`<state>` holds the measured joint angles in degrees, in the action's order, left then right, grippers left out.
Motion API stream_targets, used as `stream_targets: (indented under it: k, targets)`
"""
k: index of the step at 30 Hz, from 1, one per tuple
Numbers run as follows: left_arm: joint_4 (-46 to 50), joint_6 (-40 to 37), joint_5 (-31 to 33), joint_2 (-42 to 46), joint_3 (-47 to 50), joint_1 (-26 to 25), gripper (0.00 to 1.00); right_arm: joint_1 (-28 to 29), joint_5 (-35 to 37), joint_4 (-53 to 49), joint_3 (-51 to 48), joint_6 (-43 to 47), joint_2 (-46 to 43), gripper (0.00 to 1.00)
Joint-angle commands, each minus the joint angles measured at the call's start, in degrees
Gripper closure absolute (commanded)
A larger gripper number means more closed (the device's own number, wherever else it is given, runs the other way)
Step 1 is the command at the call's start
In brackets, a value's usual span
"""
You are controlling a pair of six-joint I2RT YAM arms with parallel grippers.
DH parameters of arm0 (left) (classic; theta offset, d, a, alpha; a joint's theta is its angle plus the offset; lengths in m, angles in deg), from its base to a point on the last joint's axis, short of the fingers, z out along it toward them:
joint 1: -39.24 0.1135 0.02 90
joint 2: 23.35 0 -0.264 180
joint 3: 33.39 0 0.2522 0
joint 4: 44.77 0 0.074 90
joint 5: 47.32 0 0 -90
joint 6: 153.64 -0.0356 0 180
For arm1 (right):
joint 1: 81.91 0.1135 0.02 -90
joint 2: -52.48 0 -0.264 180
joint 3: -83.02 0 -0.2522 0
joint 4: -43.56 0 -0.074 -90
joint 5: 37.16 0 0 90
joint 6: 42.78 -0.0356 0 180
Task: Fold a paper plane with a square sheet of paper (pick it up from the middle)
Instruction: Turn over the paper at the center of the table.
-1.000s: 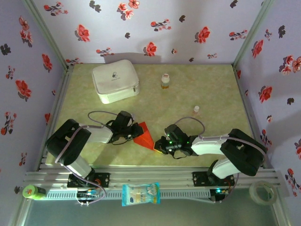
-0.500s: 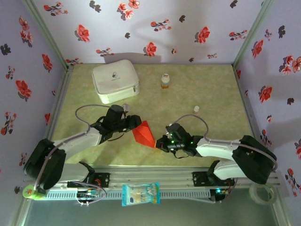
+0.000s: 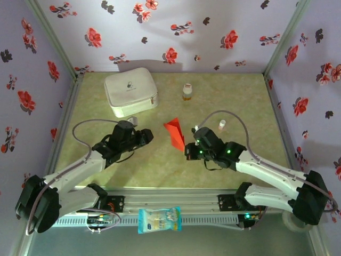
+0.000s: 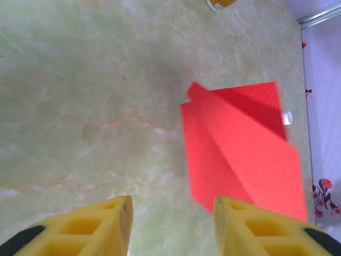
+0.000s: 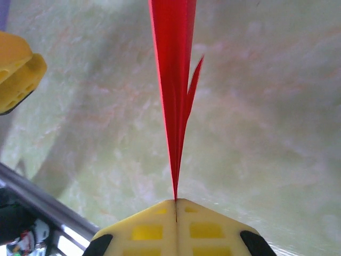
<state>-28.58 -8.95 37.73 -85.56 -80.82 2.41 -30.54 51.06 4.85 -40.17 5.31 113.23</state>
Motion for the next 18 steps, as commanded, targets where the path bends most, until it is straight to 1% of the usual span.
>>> stream_targets:
  k: [1,5,9,12,15,18]
  targets:
    - [2.19,-0.98,3.17,2.28,0.72,0.45,0.55,-0.16,10.56,-16.05,5.89,8.18,0.64,0.98]
    - [3.81,-0.83,5.52,4.9,0.96,0.56,0.54,0.41,19.55,-25.86,12.41,10.27,4.58,0.98]
    - [6.16,-1.09,8.09,7.65,1.4,0.89,0.52,2.4,29.67,-31.51,16.81,12.13,9.47,0.98]
    - [7.8,-1.05,9.62,9.57,1.76,1.22,0.51,4.11,37.17,-36.06,20.39,11.77,14.79,0.99]
    - [9.04,-0.35,10.77,11.28,2.47,1.58,0.5,6.74,42.97,-36.77,22.26,12.03,19.79,0.99]
    - [10.14,0.46,12.16,13.05,3.16,1.86,0.5,9.82,43.88,-34.03,22.7,14.14,23.95,0.99]
